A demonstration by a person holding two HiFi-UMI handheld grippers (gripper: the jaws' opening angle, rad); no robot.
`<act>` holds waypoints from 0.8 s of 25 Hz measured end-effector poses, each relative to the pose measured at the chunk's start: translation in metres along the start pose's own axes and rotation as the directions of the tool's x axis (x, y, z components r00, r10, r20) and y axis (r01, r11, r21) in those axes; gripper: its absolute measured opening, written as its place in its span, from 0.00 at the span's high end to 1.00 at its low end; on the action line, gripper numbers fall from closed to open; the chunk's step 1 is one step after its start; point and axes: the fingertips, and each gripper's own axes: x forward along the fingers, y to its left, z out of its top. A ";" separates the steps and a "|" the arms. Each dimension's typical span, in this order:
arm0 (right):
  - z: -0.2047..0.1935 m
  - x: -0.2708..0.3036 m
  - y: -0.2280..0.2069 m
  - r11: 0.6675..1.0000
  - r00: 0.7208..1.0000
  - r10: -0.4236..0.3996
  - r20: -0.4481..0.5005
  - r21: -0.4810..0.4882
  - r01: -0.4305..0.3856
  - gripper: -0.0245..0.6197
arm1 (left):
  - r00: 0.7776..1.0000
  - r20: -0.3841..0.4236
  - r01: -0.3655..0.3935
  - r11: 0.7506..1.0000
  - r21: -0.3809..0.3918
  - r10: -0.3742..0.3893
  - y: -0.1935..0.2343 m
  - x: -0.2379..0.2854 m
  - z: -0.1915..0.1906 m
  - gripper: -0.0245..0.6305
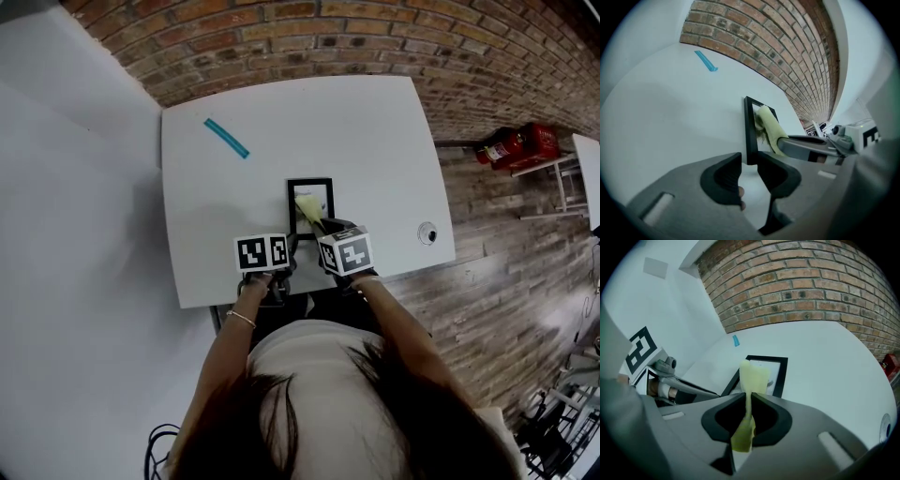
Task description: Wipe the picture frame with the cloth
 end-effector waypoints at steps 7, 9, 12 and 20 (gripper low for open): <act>-0.002 -0.010 -0.019 0.999 0.999 -0.032 0.019 0.040 0.032 0.90 | 1.000 -0.002 -0.001 1.000 0.003 0.002 0.000 0.001 0.000 0.80; -0.002 -0.010 -0.020 0.999 0.999 -0.031 0.018 0.043 0.031 0.90 | 1.000 0.000 -0.002 1.000 0.004 0.002 0.000 0.001 0.000 0.80; 0.000 -0.011 -0.018 0.999 1.000 -0.023 0.022 0.042 0.022 0.90 | 1.000 0.000 -0.003 1.000 0.004 0.003 0.001 0.001 -0.001 0.80; 0.014 -0.026 -0.016 0.999 0.997 -0.003 0.075 0.043 0.000 0.90 | 1.000 0.009 -0.006 1.000 0.002 0.006 0.002 0.001 0.000 0.80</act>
